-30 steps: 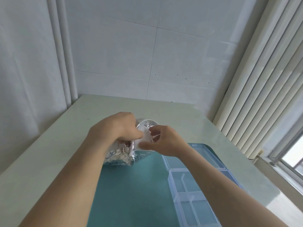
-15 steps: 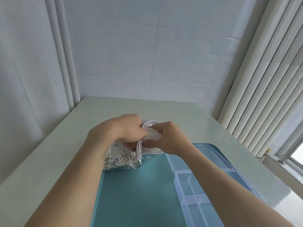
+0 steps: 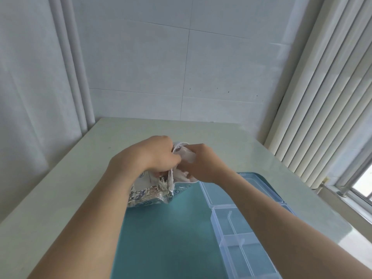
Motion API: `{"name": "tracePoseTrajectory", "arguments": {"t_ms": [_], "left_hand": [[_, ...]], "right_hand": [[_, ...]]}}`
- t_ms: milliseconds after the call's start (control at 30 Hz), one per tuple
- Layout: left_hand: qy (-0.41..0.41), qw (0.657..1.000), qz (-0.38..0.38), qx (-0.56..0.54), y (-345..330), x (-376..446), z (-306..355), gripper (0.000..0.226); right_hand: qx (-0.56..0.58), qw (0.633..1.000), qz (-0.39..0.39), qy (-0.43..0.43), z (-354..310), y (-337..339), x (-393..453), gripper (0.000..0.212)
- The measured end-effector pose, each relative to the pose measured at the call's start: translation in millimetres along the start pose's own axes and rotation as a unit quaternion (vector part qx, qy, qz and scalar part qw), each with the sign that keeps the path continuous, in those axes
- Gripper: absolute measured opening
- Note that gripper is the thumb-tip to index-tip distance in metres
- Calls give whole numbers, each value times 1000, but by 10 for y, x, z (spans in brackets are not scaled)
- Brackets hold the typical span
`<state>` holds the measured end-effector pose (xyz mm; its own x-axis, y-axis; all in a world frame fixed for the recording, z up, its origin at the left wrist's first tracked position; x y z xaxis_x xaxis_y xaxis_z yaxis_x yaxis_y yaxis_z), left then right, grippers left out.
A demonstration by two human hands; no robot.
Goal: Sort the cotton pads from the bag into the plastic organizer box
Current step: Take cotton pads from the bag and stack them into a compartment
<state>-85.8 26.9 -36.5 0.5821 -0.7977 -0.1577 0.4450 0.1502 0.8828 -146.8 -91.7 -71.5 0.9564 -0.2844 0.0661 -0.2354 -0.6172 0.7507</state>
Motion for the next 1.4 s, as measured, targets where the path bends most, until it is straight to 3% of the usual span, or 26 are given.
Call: {"name": "tracePoseTrajectory", "arguments": {"t_ms": [100,200,467,633,833,933,1000,1067,1133,1200,1300,1400], "left_hand": [[1,1000,10,20,-17,11,26,25],[14,996,69,58,26,48,19,32],[25,981,157,115,-1,50,111,39],[3,974,161,158,-177,56,299,36],[18,959,108,261,-554,170,357,19],[16,976,80,201,-448,98,399,43],[-7,986,113,123,-302,-22,476,49],[-85,983,157,37,-237,-139,620,55],[-155,978,134,-31,-342,-181,786,69],[-156,983,80,-62,-524,-115,839,81],[-144,984,33,-98,-659,-4,784,78],[-133,977,28,-164,-617,82,767,65]], "right_hand": [[63,997,13,-38,65,111,-12,23],[132,989,34,-62,128,235,-65,8],[223,963,78,-129,249,418,-198,27],[262,951,74,-148,497,581,-400,21],[249,956,56,-145,748,796,-585,23],[237,962,18,-137,714,753,-590,23],[213,969,-18,-122,657,715,-576,19],[189,975,-56,-101,583,691,-569,18],[171,978,-91,-77,541,692,-568,20],[144,983,-100,-50,526,730,-573,20],[165,980,-108,-1,516,780,-559,17],[241,957,-159,33,549,795,-522,26]]}}
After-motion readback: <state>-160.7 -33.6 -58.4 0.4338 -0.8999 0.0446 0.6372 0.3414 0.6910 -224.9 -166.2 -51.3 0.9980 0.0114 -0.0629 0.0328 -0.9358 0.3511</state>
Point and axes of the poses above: each hand's wrist, its own x-axis towards the middle knuckle, its own y-axis out of the back of the hand, z = x × y, the point moved 5 cm from there along x, towards the middle knuckle, and after that the axes turned 6 degrees about -z, right-handed, at the moved point
